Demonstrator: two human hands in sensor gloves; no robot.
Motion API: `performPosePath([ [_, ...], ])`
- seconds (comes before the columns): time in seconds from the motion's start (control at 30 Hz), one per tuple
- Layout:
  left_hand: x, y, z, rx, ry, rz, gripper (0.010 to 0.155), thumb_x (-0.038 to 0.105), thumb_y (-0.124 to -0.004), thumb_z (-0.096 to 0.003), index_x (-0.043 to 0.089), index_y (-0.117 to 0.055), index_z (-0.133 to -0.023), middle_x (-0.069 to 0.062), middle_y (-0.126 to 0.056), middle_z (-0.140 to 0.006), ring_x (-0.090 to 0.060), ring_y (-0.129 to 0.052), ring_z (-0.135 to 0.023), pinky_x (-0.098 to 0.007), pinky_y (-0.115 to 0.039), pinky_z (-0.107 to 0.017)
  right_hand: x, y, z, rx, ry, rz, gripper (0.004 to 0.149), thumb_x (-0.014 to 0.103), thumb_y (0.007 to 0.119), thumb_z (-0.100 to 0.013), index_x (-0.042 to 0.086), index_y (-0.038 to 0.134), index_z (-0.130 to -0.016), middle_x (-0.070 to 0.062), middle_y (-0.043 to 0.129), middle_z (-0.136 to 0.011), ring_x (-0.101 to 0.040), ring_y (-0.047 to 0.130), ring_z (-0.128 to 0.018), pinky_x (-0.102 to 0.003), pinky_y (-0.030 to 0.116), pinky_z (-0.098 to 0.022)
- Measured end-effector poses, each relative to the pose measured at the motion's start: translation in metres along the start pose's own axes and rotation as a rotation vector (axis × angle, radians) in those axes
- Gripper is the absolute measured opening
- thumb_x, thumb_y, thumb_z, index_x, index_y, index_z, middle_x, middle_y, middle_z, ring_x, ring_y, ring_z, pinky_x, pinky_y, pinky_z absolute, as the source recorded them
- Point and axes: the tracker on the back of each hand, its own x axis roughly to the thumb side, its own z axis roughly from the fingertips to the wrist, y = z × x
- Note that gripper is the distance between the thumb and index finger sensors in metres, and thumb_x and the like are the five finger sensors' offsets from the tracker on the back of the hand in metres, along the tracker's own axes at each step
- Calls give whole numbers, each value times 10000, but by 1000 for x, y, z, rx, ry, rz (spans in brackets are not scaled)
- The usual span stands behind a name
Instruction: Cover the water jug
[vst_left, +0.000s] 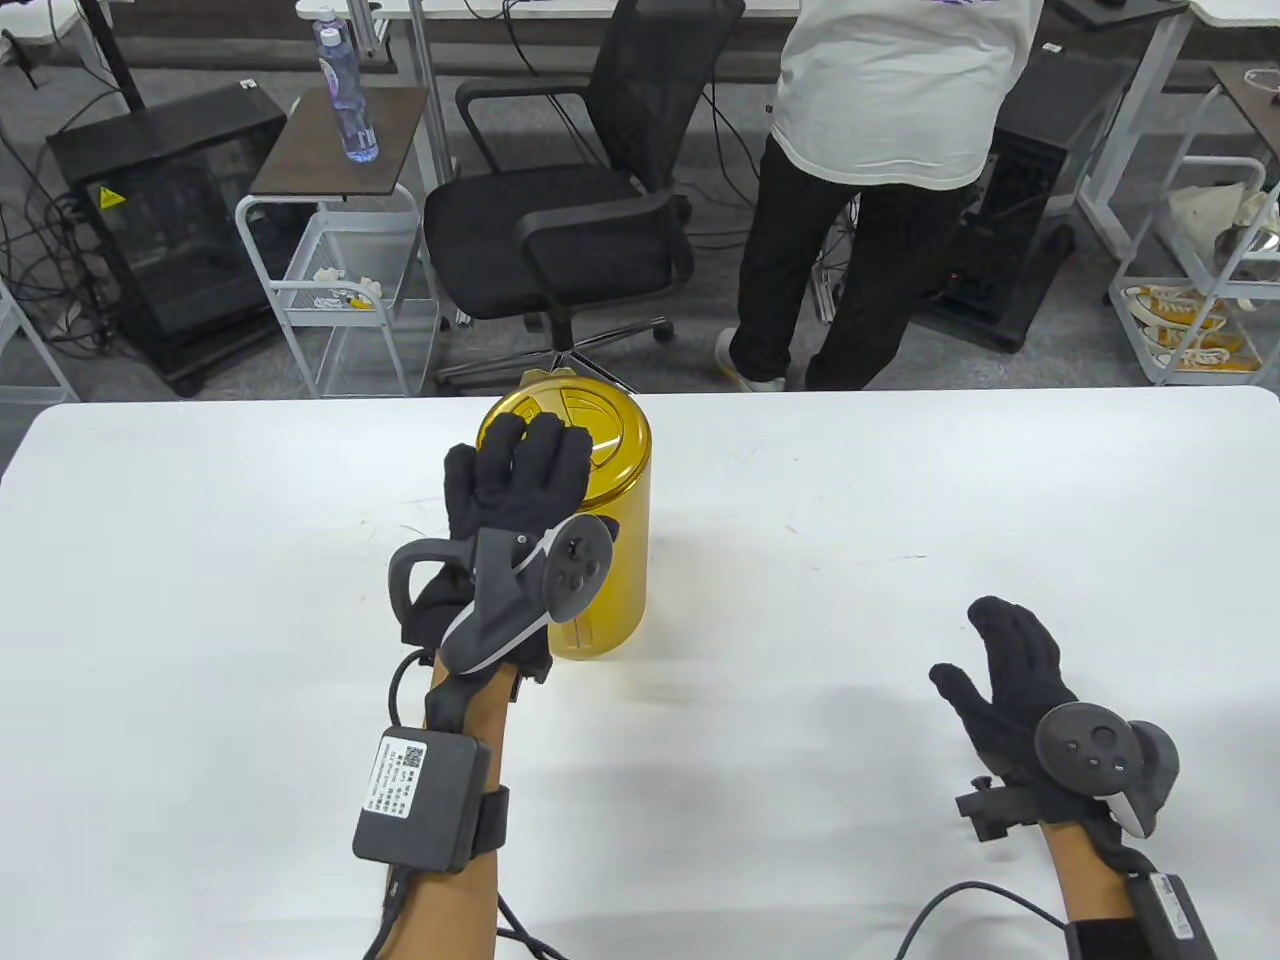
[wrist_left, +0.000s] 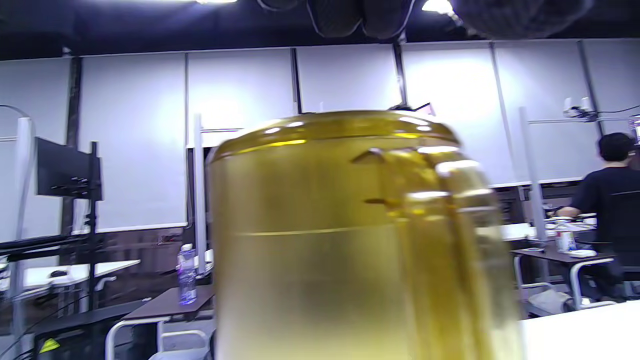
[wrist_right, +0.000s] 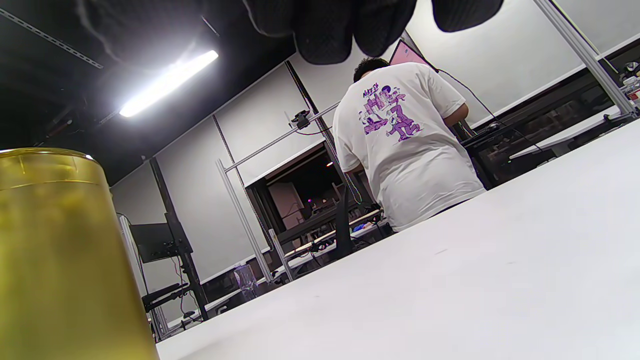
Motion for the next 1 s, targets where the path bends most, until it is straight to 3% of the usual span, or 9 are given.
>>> performPosePath([
  [0.3, 42, -11, 23, 64, -201, 64, 787, 564, -682, -463, 277, -479, -1167, -11, -456, -1282, -295, -337, -1186, -573, -316, -872, 0, 0, 0, 3, 0, 6, 762, 539, 734, -507, 205, 420, -1115, -121, 556, -1159, -424, 540, -1058, -626, 529, -747],
  [0.53, 68, -27, 40, 105, -275, 213, 783, 566, -681, -472, 270, -480, -1168, -22, -462, -1280, -305, -338, -1184, -582, -321, -869, 1, 1, 1, 5, -3, 9, 761, 539, 734, -507, 205, 421, -1115, -120, 556, -1159, -421, 541, -1059, -625, 530, -748],
  [0.77, 86, -54, 51, 96, -300, 318, 786, 574, -682, -483, 258, -476, -1172, -35, -463, -1277, -317, -334, -1178, -595, -326, -862, 1, 1, 1, 6, -4, 10, 762, 539, 735, -506, 206, 420, -1115, -121, 557, -1158, -422, 542, -1058, -625, 528, -749],
  [1.0, 97, -85, 58, 21, -325, 475, 791, 596, -672, -496, 242, -479, -1177, -64, -469, -1276, -335, -343, -1174, -615, -342, -853, 1, 2, 1, 9, -8, 12, 762, 541, 735, -505, 208, 421, -1115, -120, 559, -1158, -421, 542, -1059, -626, 529, -747],
])
